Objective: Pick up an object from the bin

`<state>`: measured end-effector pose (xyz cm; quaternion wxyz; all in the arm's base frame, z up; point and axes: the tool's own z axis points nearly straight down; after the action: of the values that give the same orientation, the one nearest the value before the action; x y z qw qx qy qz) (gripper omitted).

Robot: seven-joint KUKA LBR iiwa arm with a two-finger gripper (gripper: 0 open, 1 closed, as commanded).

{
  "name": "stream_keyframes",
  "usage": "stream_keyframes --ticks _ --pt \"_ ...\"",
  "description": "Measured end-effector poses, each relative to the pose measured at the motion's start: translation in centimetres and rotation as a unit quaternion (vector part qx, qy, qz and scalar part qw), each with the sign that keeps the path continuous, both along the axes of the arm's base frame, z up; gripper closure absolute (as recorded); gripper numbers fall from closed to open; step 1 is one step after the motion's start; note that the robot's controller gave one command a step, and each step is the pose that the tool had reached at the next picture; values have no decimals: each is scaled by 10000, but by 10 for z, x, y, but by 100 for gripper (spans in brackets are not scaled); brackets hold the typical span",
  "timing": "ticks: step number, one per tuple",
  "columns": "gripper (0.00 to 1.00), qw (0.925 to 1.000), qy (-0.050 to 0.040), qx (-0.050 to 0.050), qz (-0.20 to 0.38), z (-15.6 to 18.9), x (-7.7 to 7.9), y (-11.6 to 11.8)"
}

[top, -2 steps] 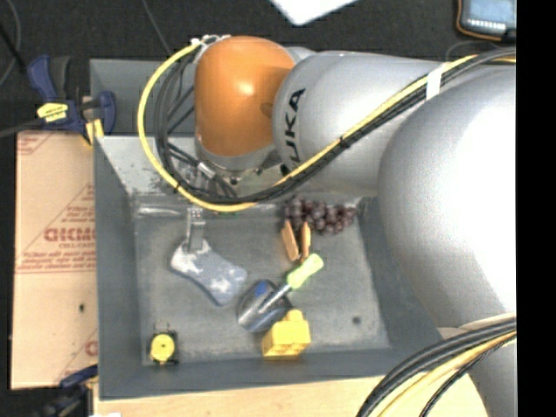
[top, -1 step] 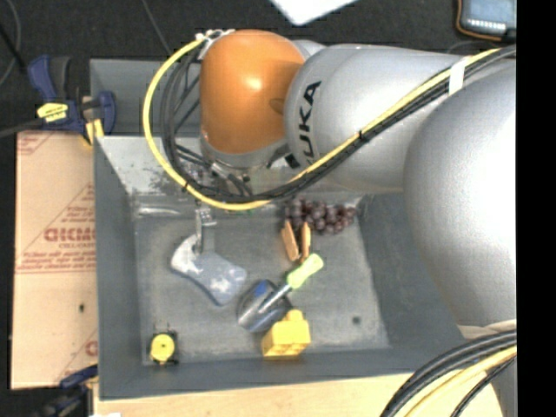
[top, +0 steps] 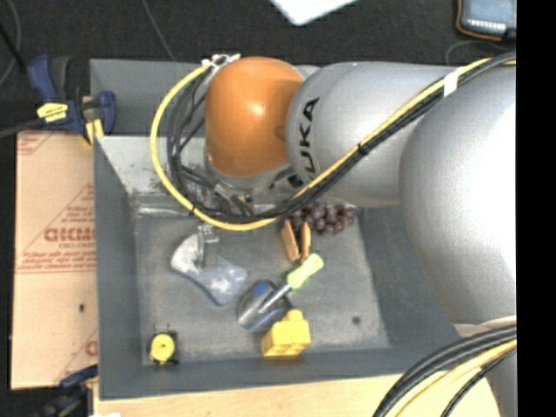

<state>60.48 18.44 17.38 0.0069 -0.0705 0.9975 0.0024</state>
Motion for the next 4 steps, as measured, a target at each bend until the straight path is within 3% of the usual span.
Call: stream_keyframes --ticks 1,2,3,4 --pt "0 9921 51 -9 -1251 -40 -9 -4" --pt "0 9999 6 -8 -145 -68 -10 -34" --pt "0 9999 25 -12 -127 -87 -9 -44" --pt "100 9958 -32 28 -910 -98 9 -39"
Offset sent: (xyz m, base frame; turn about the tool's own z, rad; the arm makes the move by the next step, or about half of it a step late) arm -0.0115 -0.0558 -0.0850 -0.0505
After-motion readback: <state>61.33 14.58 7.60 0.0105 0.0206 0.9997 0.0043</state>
